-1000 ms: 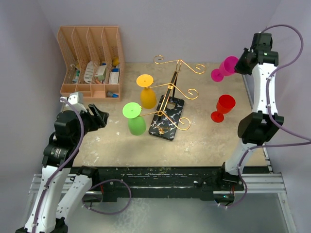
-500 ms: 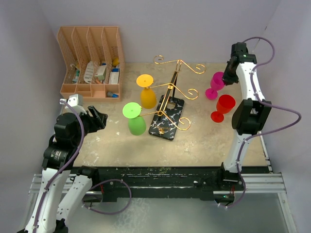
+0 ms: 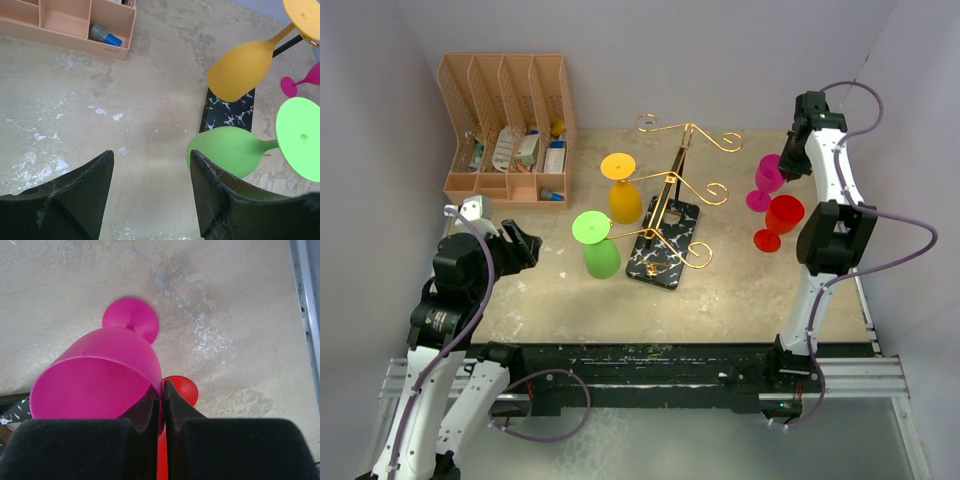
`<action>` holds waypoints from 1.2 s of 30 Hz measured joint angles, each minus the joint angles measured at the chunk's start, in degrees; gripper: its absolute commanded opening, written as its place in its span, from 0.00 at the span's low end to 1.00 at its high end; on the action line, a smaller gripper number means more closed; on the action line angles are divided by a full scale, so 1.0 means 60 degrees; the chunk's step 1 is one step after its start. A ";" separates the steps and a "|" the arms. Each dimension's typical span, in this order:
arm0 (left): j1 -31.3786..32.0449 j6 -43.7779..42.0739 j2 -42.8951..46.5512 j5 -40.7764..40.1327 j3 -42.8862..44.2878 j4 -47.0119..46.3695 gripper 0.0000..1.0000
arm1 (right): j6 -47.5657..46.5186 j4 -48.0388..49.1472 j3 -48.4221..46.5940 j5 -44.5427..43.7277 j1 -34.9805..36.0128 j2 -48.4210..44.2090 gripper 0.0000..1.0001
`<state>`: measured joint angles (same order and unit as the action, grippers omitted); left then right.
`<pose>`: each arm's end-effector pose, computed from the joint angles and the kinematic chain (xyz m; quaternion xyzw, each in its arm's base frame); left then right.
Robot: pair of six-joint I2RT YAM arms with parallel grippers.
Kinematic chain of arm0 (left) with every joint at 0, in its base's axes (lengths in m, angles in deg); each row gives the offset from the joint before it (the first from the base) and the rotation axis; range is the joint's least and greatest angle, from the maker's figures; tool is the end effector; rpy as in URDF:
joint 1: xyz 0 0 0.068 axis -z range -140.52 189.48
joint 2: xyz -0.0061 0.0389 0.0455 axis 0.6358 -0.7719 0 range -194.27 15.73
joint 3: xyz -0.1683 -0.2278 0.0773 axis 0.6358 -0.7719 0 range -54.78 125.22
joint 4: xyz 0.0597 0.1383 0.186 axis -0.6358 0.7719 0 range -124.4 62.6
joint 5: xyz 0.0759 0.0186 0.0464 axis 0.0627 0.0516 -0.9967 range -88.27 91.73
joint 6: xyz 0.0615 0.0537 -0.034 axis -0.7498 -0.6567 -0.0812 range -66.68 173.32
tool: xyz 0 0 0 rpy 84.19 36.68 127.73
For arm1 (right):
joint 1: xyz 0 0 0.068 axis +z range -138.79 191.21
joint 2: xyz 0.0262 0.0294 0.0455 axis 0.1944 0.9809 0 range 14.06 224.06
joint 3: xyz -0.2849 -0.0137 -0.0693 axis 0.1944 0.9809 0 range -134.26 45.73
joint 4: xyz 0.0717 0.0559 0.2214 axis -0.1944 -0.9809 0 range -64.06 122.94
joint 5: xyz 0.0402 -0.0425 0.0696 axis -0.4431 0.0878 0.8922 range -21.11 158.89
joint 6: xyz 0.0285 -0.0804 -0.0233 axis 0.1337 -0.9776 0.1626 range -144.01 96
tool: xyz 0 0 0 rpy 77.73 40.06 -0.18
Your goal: Take the wine glass off the wine glass rack
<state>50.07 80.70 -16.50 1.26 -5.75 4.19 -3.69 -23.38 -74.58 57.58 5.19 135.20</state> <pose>0.1128 -0.0205 0.3305 -0.1231 0.8187 -0.1793 0.5314 0.4675 -0.0647 0.2876 0.2446 0.9231 -0.0588 0.2910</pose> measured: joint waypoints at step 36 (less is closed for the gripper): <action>0.0000 0.0004 -0.0095 -0.0036 -0.0025 0.0015 0.66 | 0.1413 0.2940 0.1388 0.5723 0.3807 -0.6291 0.51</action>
<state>50.07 80.72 -17.07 1.04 -5.90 4.28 4.79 -5.74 -66.25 91.92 28.03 97.45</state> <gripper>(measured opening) 0.661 0.549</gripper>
